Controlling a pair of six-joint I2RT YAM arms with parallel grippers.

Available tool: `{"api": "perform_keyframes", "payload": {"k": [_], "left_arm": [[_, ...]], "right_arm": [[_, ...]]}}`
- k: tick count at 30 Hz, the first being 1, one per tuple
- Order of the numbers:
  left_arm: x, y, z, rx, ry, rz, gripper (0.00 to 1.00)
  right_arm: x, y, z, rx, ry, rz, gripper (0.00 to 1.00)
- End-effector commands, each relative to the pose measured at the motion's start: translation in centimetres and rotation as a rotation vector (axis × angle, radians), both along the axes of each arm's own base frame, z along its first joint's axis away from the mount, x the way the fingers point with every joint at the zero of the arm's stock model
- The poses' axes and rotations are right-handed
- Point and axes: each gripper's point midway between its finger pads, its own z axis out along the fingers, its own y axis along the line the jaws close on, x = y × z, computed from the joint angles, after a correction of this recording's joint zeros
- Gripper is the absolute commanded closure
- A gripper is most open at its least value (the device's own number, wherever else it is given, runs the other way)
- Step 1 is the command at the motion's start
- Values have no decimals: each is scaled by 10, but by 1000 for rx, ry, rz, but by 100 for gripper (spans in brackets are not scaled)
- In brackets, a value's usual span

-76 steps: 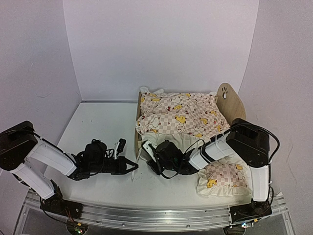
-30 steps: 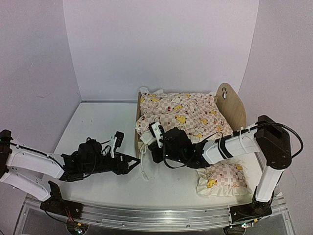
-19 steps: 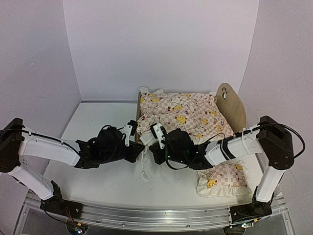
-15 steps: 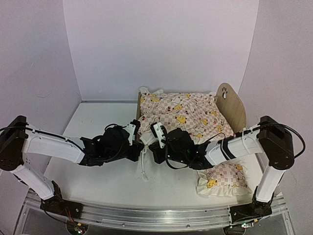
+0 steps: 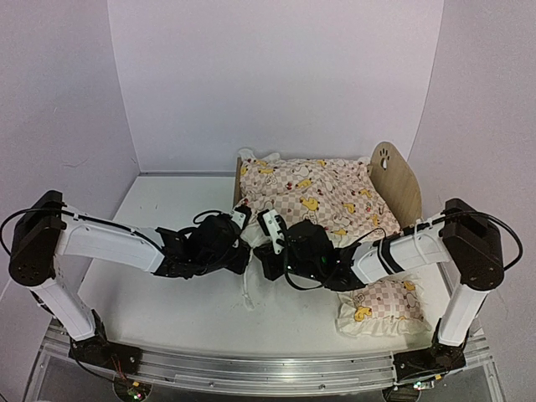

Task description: Set up the pet bed

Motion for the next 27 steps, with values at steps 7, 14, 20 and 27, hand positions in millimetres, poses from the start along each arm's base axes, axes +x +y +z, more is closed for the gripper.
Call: {"api": "perform_keyframes", "payload": {"k": [7, 14, 20, 27], "left_arm": [[31, -1, 16, 61, -108, 135, 82], [33, -4, 32, 6, -133, 140, 98], [19, -3, 41, -104, -90, 61, 100], [14, 11, 37, -209, -4, 18, 100]], "right_arm": [[-1, 7, 39, 110, -45, 20, 100], [3, 9, 40, 114, -47, 0, 100], [11, 22, 40, 129, -40, 16, 100], [18, 37, 35, 134, -33, 30, 100]]}}
